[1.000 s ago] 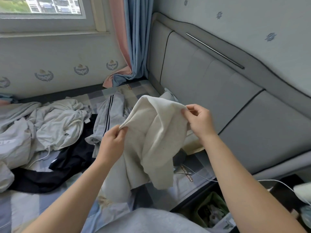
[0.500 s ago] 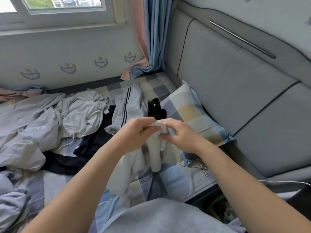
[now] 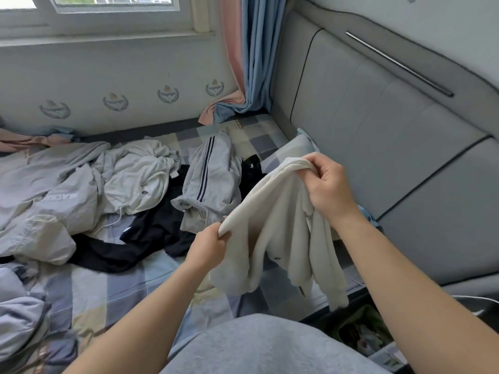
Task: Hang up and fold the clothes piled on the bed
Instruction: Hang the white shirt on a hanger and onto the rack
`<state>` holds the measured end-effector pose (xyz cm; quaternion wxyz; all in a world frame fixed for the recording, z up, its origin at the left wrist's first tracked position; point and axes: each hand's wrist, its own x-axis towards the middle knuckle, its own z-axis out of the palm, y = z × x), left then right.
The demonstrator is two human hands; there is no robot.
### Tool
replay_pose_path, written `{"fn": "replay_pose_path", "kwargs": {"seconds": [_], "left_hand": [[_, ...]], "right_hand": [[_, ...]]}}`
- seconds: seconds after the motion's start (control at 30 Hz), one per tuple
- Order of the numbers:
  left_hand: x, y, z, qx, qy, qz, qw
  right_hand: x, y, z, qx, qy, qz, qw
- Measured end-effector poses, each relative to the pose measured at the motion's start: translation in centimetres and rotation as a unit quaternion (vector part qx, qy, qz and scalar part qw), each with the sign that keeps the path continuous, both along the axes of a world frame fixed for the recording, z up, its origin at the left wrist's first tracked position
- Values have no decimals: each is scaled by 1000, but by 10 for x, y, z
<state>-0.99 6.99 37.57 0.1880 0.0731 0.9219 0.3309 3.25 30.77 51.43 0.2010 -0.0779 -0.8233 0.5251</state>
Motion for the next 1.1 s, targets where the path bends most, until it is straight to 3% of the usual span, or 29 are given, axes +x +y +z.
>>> {"fn": "replay_pose_path", "kwargs": {"seconds": [0.1,0.17,0.27,0.4,0.57,0.73,0.8,0.87,1.0,1.1], "left_hand": [[-8,4,19,113,-42,90,989],[-16,9,38,199,-85,155,964],[-14,26,67,307,-179,178,918],[0,44,90,381,-252,223,861],[5,52,107,475,-283,258,792],[-7,40,112,513,-284,275,762],[-15,29,112,524,-260,244,773],[-18,21,108,484,-233,181,824],[-2,20,98,275,-246,12,929],[22,34,87,212,-272,-74,936]], "right_hand": [[1,7,-14,8,-74,-49,996],[8,4,-21,17,-133,-29,991],[24,-13,-26,9,-192,71,979],[54,-50,-47,-78,-292,196,933],[68,-83,-85,-78,-294,75,950],[53,-53,-86,-59,-240,26,969],[45,-43,-76,-79,-227,3,971],[35,-35,-63,-100,-213,-24,972],[18,-25,-44,-146,-170,-89,970],[11,-27,-30,-197,-146,-108,963]]}}
